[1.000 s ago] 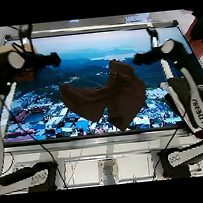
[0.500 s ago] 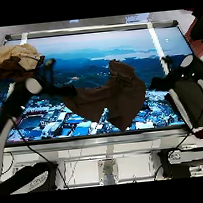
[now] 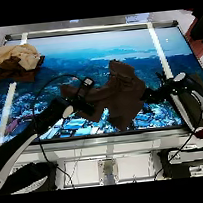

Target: Fold the shirts.

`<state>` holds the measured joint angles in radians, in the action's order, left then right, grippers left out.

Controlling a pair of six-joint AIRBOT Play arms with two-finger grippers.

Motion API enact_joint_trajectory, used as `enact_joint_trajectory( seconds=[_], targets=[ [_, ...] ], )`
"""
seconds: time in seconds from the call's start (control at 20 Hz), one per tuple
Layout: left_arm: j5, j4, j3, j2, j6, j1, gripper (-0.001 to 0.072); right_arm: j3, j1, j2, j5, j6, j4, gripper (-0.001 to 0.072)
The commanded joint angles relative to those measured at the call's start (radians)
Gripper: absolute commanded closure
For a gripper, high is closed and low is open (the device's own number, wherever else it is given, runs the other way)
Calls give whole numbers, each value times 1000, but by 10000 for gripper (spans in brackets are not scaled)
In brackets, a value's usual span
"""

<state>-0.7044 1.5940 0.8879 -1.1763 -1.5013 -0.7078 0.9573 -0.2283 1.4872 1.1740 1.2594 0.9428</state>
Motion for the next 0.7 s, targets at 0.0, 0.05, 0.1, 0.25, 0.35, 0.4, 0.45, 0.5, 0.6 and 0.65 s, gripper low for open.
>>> enact_joint_trajectory(
  seconds=[0.0,0.05,0.1,0.25,0.35,0.4,0.45,0.5,0.6,0.65],
  targets=[
    [19,14,-5,-11,1,-35,213,-16,0,-1,-31,-3,-39,276],
    [18,-10,-5,-13,2,-35,213,-19,0,-1,-29,-3,-40,275],
    [17,-35,-5,-15,2,-35,214,-25,0,-1,-27,-3,-39,276],
    [15,-85,-5,-22,1,-35,213,-55,-1,-1,-29,-4,-39,276],
    [15,-102,-5,-22,2,-35,214,-75,-1,-1,-37,-5,-39,276],
    [15,-106,-5,-22,2,-35,213,-81,0,-1,-44,-5,-43,275],
    [15,-106,-5,-22,2,-35,214,-83,0,-1,-52,-5,-50,276],
    [15,-106,-5,-22,2,-35,213,-83,0,-1,-62,-5,-63,277],
    [15,-106,-5,-22,2,-35,213,-83,0,-1,-87,-25,-116,278],
    [15,-106,-5,-22,2,-35,213,-83,0,-1,-98,-34,-144,279]
  ],
)
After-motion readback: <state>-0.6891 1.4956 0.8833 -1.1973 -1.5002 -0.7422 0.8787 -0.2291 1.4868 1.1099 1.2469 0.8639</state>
